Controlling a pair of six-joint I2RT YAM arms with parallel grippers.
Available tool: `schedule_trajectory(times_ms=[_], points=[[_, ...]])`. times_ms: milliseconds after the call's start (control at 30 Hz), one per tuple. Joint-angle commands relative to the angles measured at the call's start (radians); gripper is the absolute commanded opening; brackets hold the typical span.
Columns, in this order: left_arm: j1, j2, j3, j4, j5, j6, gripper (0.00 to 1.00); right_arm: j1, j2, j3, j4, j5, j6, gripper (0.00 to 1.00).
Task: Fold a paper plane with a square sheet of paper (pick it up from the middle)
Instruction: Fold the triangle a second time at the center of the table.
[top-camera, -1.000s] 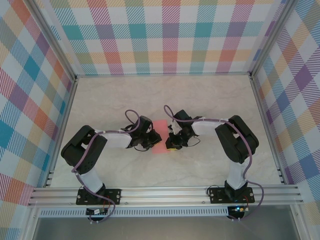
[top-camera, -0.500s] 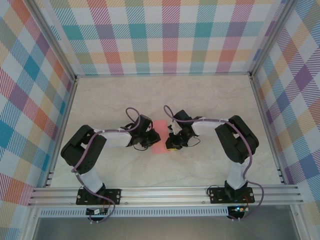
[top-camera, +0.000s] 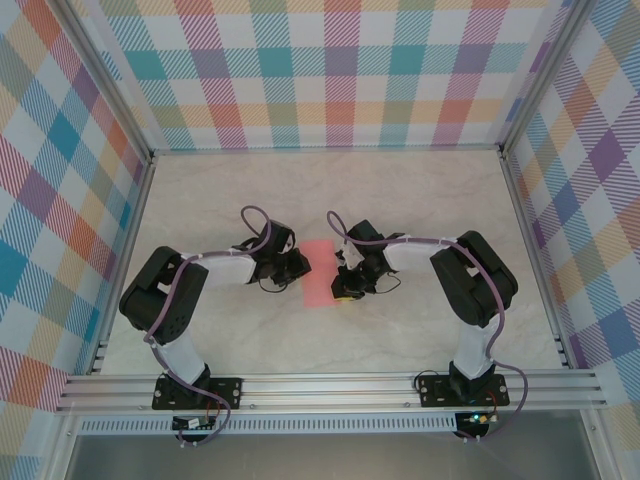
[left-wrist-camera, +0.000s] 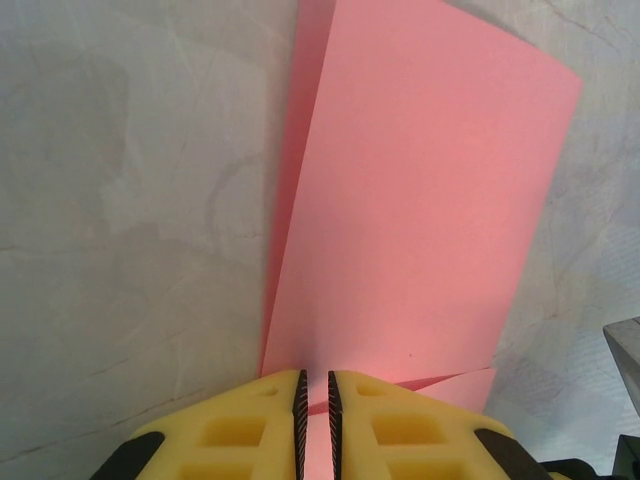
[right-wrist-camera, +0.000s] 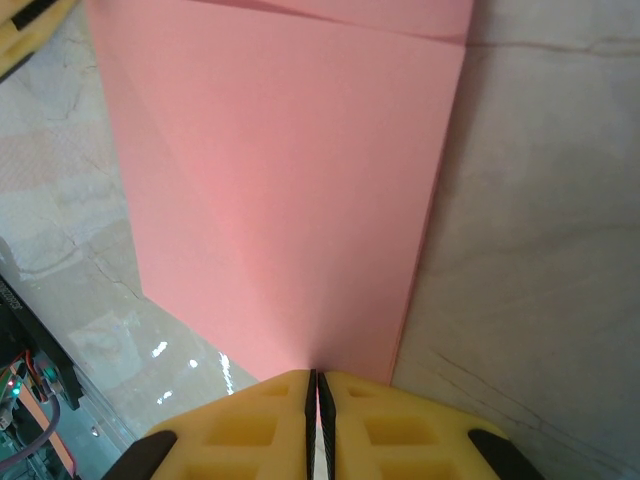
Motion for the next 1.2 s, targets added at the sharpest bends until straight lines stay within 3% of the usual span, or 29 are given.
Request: schedule_trajectory(times_ms=[0,267,500,667,1167], points=[[0.017,-0.046,0.019,-0.023,0.006,0.028,0.17,0.005,0.017,-0.036,-0.116,0.099,-0.007,0.14],[-0.049,-0.131,-0.048,0.078,0.079,-0.034,0.18,0.005,0.023,-0.032,-0.118,0.098,0.007,0.13],[-0.080,-0.032,-0.051,0.081,0.047,-0.054,0.17,0.005,0.025,-0.030,-0.119,0.098,0.012,0.13],[-0.082,-0.008,-0.052,0.010,-0.102,-0.026,0.14,0.005,0.016,-0.030,-0.118,0.096,0.015,0.13],[-0.082,0.029,-0.076,0.011,-0.097,-0.049,0.10,0.009,-0.048,0.121,-0.098,0.009,0.067,0.14]])
